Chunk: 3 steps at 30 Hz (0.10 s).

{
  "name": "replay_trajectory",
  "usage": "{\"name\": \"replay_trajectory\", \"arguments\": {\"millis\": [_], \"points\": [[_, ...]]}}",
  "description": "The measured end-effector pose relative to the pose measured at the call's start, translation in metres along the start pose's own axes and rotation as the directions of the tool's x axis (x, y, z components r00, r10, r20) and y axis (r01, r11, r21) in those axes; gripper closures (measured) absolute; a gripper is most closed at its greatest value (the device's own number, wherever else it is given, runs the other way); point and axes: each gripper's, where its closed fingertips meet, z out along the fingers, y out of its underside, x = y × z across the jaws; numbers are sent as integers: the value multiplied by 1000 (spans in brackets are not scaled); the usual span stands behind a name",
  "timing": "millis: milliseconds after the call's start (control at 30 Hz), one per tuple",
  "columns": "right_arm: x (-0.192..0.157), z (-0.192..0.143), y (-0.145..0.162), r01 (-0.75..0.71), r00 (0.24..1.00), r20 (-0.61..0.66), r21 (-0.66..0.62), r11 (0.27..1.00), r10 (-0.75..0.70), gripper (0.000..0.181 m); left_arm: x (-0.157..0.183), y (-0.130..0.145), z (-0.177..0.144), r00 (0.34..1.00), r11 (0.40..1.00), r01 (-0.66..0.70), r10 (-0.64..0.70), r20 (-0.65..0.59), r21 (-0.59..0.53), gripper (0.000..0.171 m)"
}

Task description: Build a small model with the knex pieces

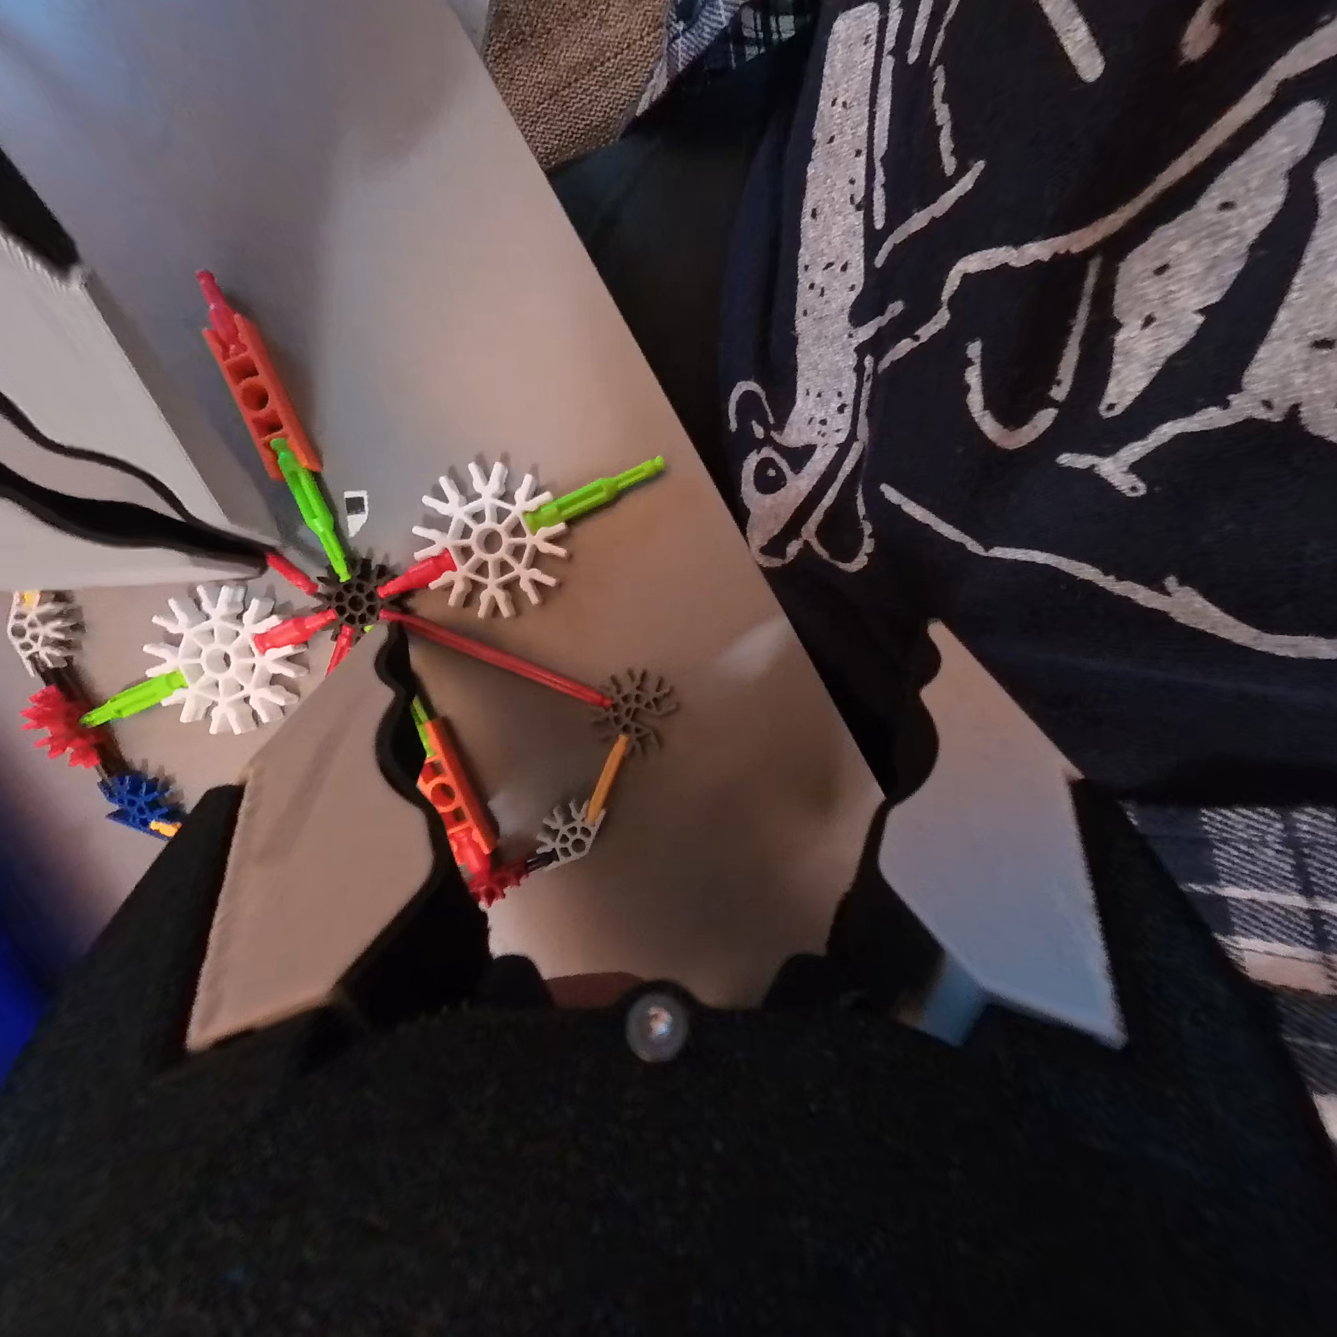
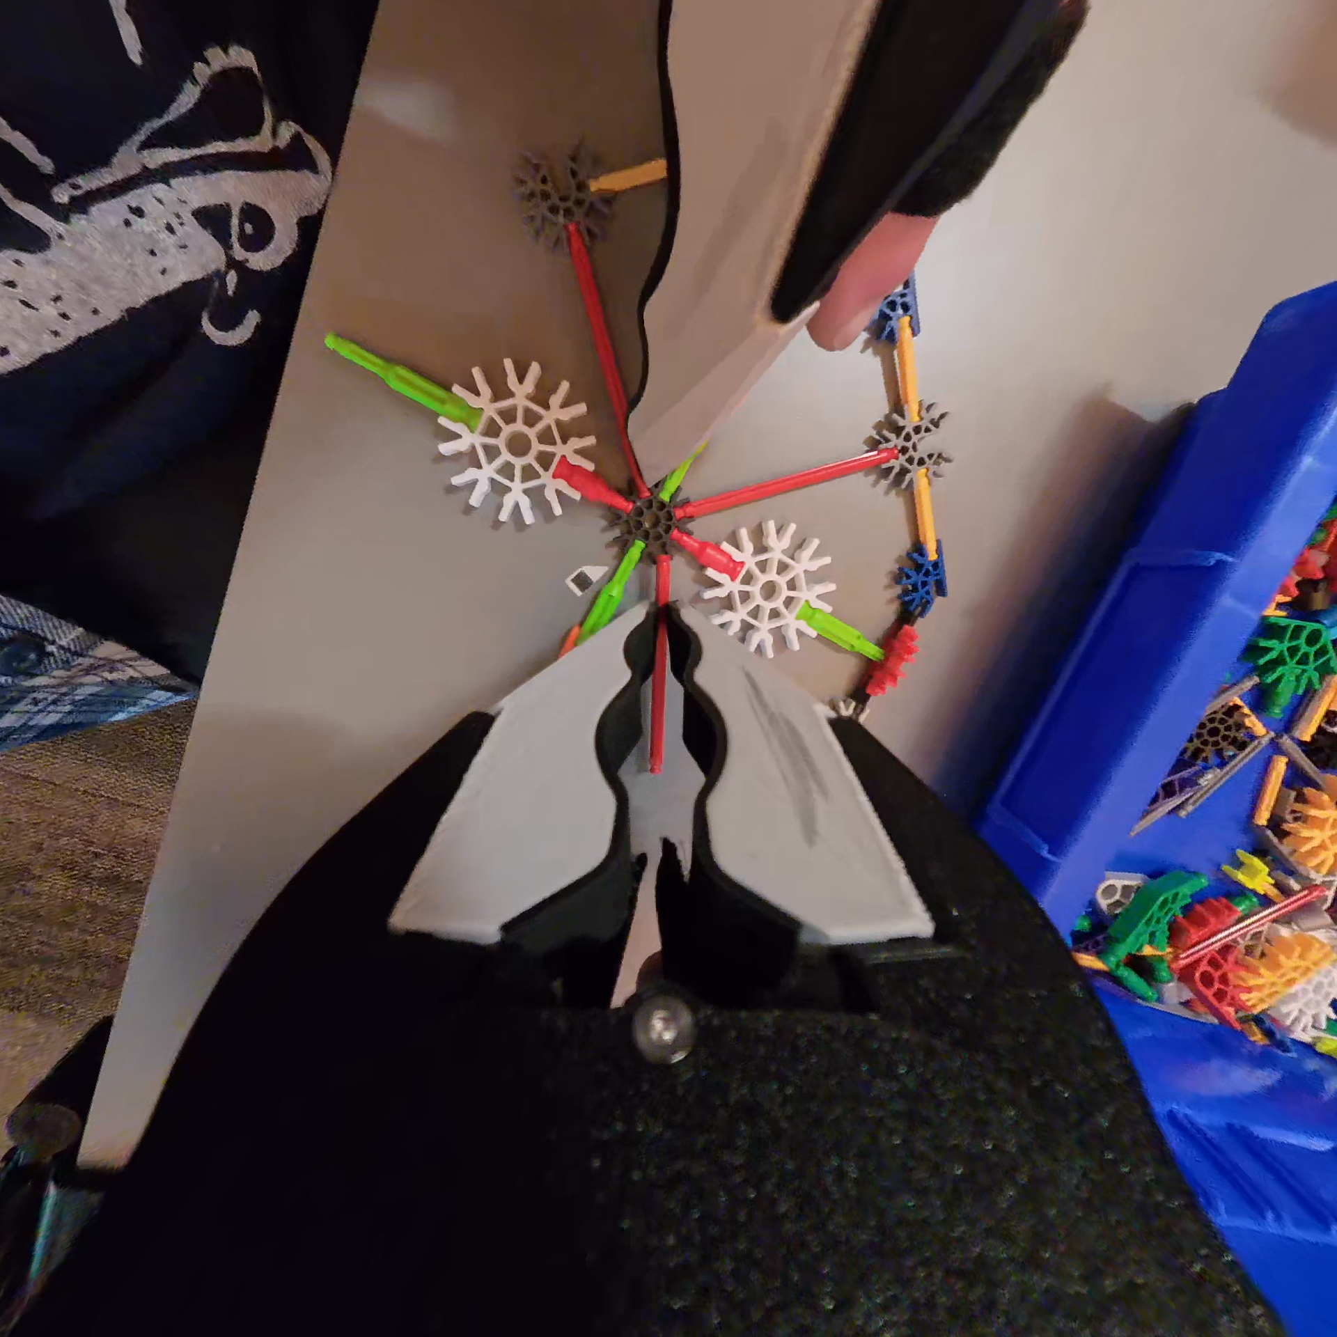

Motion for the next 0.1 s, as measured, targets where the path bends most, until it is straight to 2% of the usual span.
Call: {"name": "replay_trajectory", "arguments": {"millis": [33, 100], "points": [[0, 0, -1, 1, 1000, 1, 4, 1000, -1, 180, 0, 0, 0, 1000, 1000, -1, 1, -1, 0, 40], [1, 1, -1, 10, 1000, 2, 0, 1000, -10, 180, 0, 0, 0, 1000, 1000, -1, 1, -2, -1, 40]]}}
